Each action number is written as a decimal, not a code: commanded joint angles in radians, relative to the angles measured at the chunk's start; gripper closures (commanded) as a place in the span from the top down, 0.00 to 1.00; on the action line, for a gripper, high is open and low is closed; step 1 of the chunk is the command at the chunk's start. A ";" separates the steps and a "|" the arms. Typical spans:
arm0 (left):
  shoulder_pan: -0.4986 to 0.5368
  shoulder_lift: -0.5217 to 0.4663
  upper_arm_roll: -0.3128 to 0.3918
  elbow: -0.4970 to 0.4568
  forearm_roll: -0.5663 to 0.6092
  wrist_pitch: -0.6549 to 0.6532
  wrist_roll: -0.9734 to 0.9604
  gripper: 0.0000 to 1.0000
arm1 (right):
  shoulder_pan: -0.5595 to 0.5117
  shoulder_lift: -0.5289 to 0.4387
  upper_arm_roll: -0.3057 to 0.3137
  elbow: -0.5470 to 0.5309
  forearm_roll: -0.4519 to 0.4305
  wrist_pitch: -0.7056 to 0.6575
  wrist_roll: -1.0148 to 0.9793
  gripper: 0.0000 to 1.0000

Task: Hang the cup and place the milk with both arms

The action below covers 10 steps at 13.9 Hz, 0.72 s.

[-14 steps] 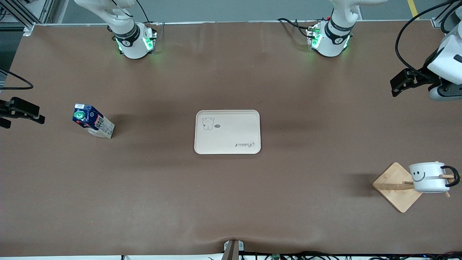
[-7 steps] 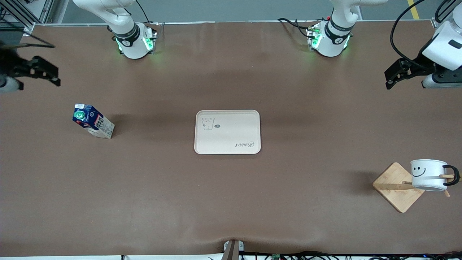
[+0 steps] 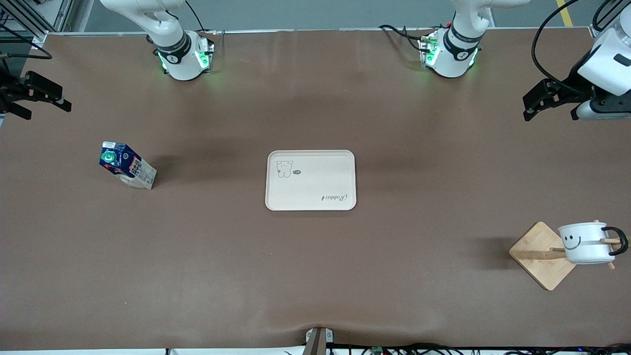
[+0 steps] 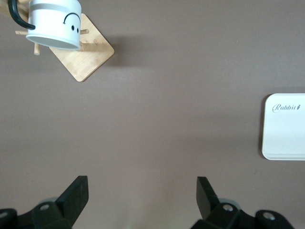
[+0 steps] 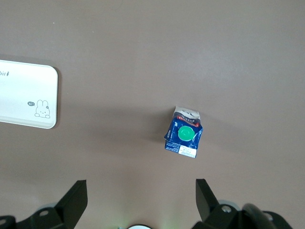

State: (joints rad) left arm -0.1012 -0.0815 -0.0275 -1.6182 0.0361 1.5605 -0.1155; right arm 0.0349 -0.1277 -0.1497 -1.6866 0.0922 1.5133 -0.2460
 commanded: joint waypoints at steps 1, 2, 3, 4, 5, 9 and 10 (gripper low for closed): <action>-0.002 0.023 0.003 0.047 -0.013 -0.034 0.005 1.00 | 0.000 0.011 0.009 0.072 -0.006 -0.019 0.005 1.00; -0.003 0.025 0.003 0.057 -0.013 -0.045 0.004 1.00 | 0.008 0.019 0.009 0.093 -0.034 -0.045 0.005 1.00; -0.003 0.026 0.003 0.063 -0.010 -0.052 0.002 1.00 | 0.011 0.026 0.010 0.103 -0.076 -0.050 0.005 1.00; -0.002 0.028 0.003 0.063 -0.008 -0.054 0.002 1.00 | 0.010 0.028 0.012 0.103 -0.098 -0.050 0.004 1.00; -0.002 0.029 0.003 0.063 -0.012 -0.054 0.004 1.00 | 0.002 0.028 0.010 0.103 -0.101 -0.050 0.002 1.00; 0.003 0.028 0.006 0.063 -0.005 -0.054 0.004 1.00 | 0.000 0.036 0.010 0.102 -0.101 -0.051 -0.001 1.00; 0.004 0.026 0.006 0.063 -0.004 -0.054 0.004 1.00 | 0.000 0.036 0.010 0.102 -0.101 -0.053 -0.001 1.00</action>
State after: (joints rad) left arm -0.1001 -0.0640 -0.0260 -1.5832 0.0360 1.5282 -0.1155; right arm 0.0392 -0.1085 -0.1432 -1.6136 0.0021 1.4803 -0.2456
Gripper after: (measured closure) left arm 0.000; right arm 0.000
